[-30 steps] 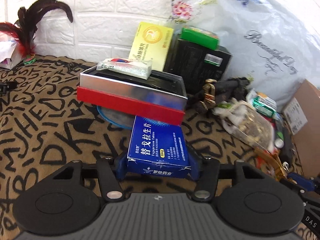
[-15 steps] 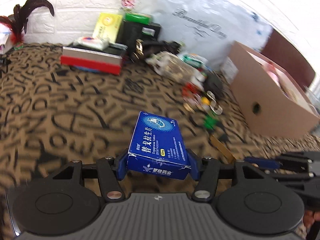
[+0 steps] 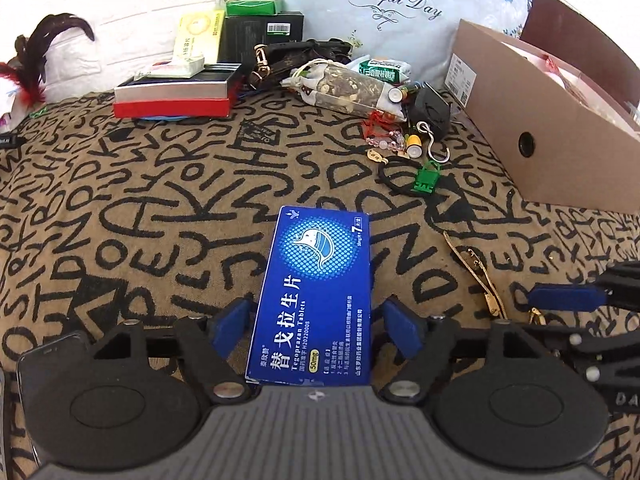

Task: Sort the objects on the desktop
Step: 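Lift the blue medicine box with the left tool while the right tool lifts the gold watch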

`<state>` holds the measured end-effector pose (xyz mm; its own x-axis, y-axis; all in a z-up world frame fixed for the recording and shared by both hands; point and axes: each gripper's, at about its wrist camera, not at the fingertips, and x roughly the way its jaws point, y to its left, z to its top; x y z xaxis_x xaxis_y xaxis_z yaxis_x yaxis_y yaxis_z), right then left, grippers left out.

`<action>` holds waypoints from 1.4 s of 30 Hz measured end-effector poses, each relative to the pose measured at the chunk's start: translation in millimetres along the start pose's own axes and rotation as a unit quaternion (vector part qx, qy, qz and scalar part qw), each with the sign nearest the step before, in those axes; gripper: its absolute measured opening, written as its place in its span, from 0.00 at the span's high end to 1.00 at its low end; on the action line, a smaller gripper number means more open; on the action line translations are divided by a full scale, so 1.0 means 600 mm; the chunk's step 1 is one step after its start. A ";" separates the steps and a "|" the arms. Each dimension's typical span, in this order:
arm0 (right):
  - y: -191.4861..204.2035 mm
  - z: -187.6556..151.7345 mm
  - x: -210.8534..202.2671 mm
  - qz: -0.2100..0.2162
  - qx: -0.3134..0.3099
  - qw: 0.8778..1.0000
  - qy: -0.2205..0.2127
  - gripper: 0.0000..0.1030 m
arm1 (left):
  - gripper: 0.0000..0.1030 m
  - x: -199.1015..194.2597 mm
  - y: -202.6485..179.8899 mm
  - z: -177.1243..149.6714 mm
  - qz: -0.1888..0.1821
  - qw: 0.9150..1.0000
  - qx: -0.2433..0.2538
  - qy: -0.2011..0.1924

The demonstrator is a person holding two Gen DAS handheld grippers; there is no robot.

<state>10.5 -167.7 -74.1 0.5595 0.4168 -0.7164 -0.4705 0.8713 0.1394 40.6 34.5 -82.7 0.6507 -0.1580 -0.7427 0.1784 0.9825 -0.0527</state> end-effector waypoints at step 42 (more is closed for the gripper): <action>-0.074 0.025 -0.149 -0.044 -0.023 0.993 -0.107 0.95 | 0.43 -0.116 -0.140 0.081 -0.090 0.984 0.085 -0.131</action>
<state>-8.3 -239.9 -6.3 0.7291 0.3900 -0.5624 -0.4422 0.8956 0.0477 15.9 -42.0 6.0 0.7617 -0.3699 -0.5320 0.4143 0.9093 -0.0390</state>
